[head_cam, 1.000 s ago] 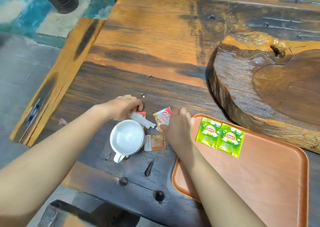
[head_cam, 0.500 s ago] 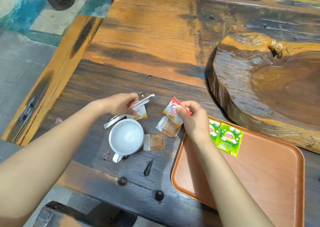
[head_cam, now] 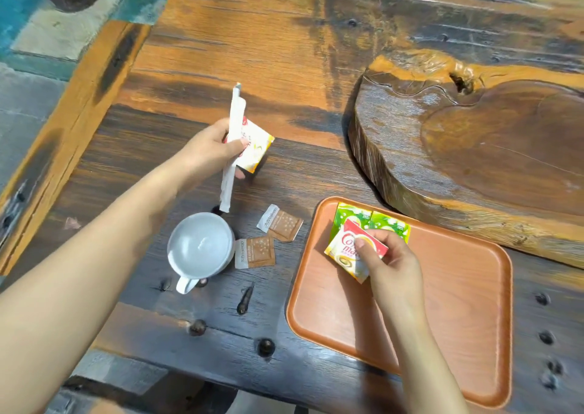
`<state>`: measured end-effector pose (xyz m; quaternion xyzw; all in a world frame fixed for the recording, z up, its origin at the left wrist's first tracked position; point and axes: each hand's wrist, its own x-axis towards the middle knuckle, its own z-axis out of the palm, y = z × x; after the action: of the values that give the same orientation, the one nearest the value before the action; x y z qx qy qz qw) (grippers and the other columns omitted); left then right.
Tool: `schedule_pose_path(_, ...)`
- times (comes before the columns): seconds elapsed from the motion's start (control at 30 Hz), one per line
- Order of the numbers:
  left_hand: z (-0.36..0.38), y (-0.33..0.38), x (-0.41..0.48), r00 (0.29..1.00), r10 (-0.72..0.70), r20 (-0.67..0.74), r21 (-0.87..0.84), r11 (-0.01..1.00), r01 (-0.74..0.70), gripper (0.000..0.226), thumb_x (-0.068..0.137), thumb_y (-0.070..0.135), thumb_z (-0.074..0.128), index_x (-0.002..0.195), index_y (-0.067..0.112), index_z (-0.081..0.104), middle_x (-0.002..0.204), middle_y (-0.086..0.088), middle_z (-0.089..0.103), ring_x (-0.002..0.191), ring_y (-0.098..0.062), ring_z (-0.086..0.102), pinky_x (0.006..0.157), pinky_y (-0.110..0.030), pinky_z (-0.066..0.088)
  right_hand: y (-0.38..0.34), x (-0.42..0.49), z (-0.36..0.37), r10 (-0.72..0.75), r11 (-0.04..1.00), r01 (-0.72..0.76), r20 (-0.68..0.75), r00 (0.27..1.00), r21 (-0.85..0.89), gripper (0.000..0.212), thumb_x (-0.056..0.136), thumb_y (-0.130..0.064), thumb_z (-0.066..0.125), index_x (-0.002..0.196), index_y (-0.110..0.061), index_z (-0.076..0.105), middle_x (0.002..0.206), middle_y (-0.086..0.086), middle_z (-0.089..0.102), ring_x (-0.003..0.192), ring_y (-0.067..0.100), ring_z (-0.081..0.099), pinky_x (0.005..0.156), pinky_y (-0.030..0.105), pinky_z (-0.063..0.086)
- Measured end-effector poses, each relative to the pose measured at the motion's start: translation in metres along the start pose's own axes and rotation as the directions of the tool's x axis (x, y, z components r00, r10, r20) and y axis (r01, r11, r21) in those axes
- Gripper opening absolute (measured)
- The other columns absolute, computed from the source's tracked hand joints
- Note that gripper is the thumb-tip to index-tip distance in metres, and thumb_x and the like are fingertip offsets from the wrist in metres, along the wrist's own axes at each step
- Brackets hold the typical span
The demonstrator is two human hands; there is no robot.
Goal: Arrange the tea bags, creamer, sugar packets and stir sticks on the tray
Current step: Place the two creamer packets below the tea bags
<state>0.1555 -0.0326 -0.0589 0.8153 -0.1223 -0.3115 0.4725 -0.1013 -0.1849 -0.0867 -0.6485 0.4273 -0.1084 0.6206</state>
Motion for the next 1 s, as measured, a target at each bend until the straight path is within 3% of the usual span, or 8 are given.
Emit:
schedule_pose_path(0.17,0.025,-0.009,0.001,0.989,-0.144,-0.016,0.093,0.985,0.145,0.029,0.089,0.006,0.048,0.119,0.008,0.051,0.099,-0.011,0.061,0.063,-0.017,0.059,0.046,-0.011,0.049,0.012,-0.008,-0.001,-0.011,0.999,0.011,0.014,1.0,-0.041,0.016,0.082,-0.011,0.066,0.077,-0.026,0.063,0.075,-0.006,0.068,0.069,0.015,0.06,0.065,0.024,0.048)
schedule_pose_path(0.27,0.033,-0.013,0.001,0.985,-0.17,-0.038,0.188,0.967,0.174,0.034,0.084,0.013,0.054,0.118,0.015,0.051,0.108,-0.009,0.064,0.079,-0.021,0.063,0.067,-0.026,0.054,0.017,-0.01,0.0,-0.032,0.992,0.034,0.022,0.999,-0.119,0.022,0.082,-0.009,0.065,0.074,-0.029,0.061,0.075,-0.006,0.068,0.069,0.017,0.061,0.068,0.034,0.049)
schedule_pose_path(0.43,0.046,-0.013,0.002,0.985,-0.153,-0.077,0.258,0.951,0.168,0.035,0.085,0.041,0.052,0.116,0.024,0.05,0.109,-0.001,0.059,0.097,-0.019,0.055,0.077,-0.031,0.041,0.025,-0.012,0.002,-0.06,0.962,0.068,0.038,0.997,-0.264,0.021,0.082,-0.007,0.064,0.08,-0.027,0.06,0.08,-0.003,0.067,0.074,0.019,0.06,0.068,0.025,0.044)
schedule_pose_path(0.53,0.049,-0.013,0.003,0.978,-0.096,-0.183,0.291,0.945,0.147,0.037,0.092,0.044,0.036,0.112,0.018,0.053,0.113,-0.008,0.062,0.104,-0.027,0.055,0.089,-0.038,0.041,0.027,-0.015,0.006,-0.139,0.86,0.166,0.09,0.986,-0.483,0.017,0.08,-0.008,0.065,0.095,-0.015,0.064,0.097,0.007,0.067,0.092,0.026,0.058,0.081,0.03,0.041)
schedule_pose_path(0.6,0.048,-0.011,0.002,0.967,-0.027,-0.252,0.297,0.949,0.104,0.038,0.094,0.039,0.03,0.108,0.013,0.055,0.109,-0.013,0.064,0.102,-0.032,0.056,0.089,-0.04,0.042,0.028,-0.02,0.009,-0.22,0.761,0.24,0.108,0.969,-0.602,0.024,0.079,-0.012,0.067,0.102,-0.013,0.064,0.102,0.009,0.061,0.099,0.028,0.052,0.088,0.034,0.039)
schedule_pose_path(0.8,0.042,0.002,-0.009,0.943,0.086,-0.322,0.258,0.966,0.001,0.028,0.091,0.021,0.037,0.112,0.017,0.056,0.108,-0.011,0.066,0.096,-0.029,0.061,0.087,-0.044,0.051,0.043,-0.037,0.008,-0.375,0.637,0.33,0.094,0.922,-0.696,0.032,0.075,-0.023,0.072,0.106,-0.021,0.063,0.106,0.005,0.057,0.1,0.023,0.047,0.085,0.034,0.034)
schedule_pose_path(0.93,0.049,0.007,-0.028,0.947,0.036,-0.318,0.042,0.999,-0.024,0.025,0.092,0.019,0.041,0.11,0.022,0.058,0.101,-0.002,0.067,0.08,-0.011,0.062,0.063,-0.017,0.052,0.058,-0.043,0.004,-0.37,0.566,0.406,0.219,0.903,-0.717,0.038,0.072,-0.021,0.075,0.108,-0.021,0.062,0.111,0.004,0.061,0.103,0.019,0.044,0.086,0.034,0.038)
schedule_pose_path(1.0,0.056,0.006,-0.041,0.953,0.016,-0.304,-0.029,0.999,-0.026,0.024,0.091,0.014,0.044,0.109,0.021,0.058,0.098,-0.001,0.066,0.077,-0.005,0.061,0.062,-0.01,0.05,0.061,-0.042,0.003,-0.377,0.567,0.421,0.232,0.897,-0.708,0.04,0.071,-0.019,0.075,0.108,-0.022,0.061,0.112,0.003,0.061,0.104,0.018,0.043,0.086,0.035,0.042)
